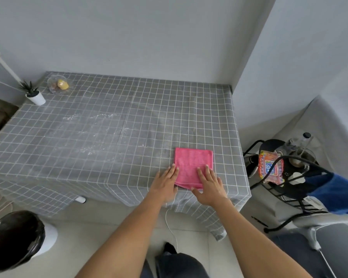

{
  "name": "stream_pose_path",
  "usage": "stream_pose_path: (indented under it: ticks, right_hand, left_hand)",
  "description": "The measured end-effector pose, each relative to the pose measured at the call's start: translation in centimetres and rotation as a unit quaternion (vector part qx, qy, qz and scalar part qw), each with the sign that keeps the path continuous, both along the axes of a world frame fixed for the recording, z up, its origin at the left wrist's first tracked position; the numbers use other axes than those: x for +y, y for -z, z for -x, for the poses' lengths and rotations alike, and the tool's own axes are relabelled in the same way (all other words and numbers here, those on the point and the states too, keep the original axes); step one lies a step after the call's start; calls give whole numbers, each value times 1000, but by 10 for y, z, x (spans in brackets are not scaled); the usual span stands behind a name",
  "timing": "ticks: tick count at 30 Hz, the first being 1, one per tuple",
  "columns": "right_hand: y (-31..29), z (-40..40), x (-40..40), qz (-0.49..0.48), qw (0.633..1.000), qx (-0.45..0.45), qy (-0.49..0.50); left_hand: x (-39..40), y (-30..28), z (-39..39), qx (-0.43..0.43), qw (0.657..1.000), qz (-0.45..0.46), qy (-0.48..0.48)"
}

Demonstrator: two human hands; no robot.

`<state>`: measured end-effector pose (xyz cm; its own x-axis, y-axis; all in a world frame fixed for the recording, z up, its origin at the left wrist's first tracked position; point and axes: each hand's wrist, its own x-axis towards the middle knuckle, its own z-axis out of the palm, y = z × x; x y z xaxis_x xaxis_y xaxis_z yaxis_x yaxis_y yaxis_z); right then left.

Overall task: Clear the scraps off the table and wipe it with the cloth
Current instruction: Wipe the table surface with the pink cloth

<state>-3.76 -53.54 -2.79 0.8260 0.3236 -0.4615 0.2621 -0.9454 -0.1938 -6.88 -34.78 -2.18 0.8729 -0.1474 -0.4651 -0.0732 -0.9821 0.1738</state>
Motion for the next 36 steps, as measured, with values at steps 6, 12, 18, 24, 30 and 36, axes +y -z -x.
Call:
stream_pose_path:
  ticks: [6, 12, 18, 24, 30, 36]
  right_hand:
    - [3, 2, -2, -6, 1000, -15, -7]
    - [3, 3, -4, -16, 999, -29, -1]
    - [6, 6, 6, -19, 999, -33, 21]
    - [5, 5, 21, -14, 997, -58, 51]
    - [-5, -8, 8, 12, 995, -82, 54]
    - [-15, -11, 7, 21, 995, -91, 38]
  left_hand:
    - [-1, 3, -3, -31, 999, -8, 7]
    - [-11, 6, -13, -78, 997, 0, -24]
    - [-13, 6, -14, -94, 994, 25, -43]
    - [-10, -3, -14, -128, 990, 33, -42]
    - [-9, -2, -13, -121, 993, 2, -16]
    - [-26, 2, -12, -61, 998, -16, -30]
